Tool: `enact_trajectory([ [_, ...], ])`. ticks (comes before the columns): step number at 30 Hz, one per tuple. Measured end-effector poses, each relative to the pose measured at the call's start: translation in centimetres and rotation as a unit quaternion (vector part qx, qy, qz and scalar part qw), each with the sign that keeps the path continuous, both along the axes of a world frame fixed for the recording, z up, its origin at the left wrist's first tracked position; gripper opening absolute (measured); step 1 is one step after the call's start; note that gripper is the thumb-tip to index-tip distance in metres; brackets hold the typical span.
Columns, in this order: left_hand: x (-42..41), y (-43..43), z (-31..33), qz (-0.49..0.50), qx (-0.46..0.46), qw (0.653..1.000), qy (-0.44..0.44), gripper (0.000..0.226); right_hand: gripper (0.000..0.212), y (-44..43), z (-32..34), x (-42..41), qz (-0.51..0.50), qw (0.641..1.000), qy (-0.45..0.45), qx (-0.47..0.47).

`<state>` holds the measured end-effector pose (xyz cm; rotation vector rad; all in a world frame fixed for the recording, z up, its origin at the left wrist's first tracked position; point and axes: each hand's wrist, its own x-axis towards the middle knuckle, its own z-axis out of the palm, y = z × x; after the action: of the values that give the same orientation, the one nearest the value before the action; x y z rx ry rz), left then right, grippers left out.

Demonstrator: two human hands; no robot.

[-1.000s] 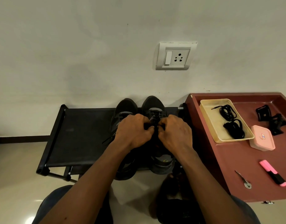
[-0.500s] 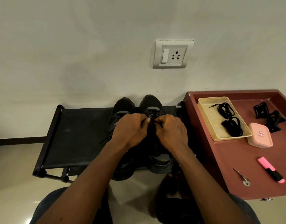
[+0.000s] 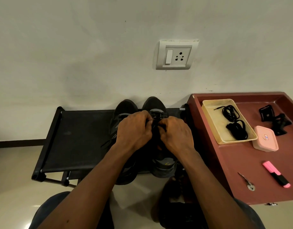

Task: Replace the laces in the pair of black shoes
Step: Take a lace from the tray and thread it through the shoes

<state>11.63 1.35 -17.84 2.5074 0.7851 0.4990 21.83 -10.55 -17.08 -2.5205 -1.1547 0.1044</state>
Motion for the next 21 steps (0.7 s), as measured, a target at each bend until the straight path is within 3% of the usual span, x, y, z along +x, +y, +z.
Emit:
enact_trajectory([
  [8,-0.5,0.3,0.6,0.014,0.011,0.999,-0.045,0.004,0.022,-0.3,-0.2,-0.3,0.007,0.998,-0.064,-0.003],
  [13,-0.8,1.3,1.3,0.079,-0.075,0.983,-0.148,0.005,0.023,-0.4,-0.3,-0.5,-0.008,0.997,-0.072,0.007],
  [18,-1.2,2.7,2.3,0.153,-0.196,0.934,-0.256,0.010,0.021,-0.4,-0.4,-0.5,-0.025,0.998,-0.058,0.017],
  [21,-1.4,4.3,2.9,0.220,-0.262,0.875,-0.343,0.012,0.022,-0.4,-0.5,-0.5,-0.032,0.998,-0.052,0.021],
])
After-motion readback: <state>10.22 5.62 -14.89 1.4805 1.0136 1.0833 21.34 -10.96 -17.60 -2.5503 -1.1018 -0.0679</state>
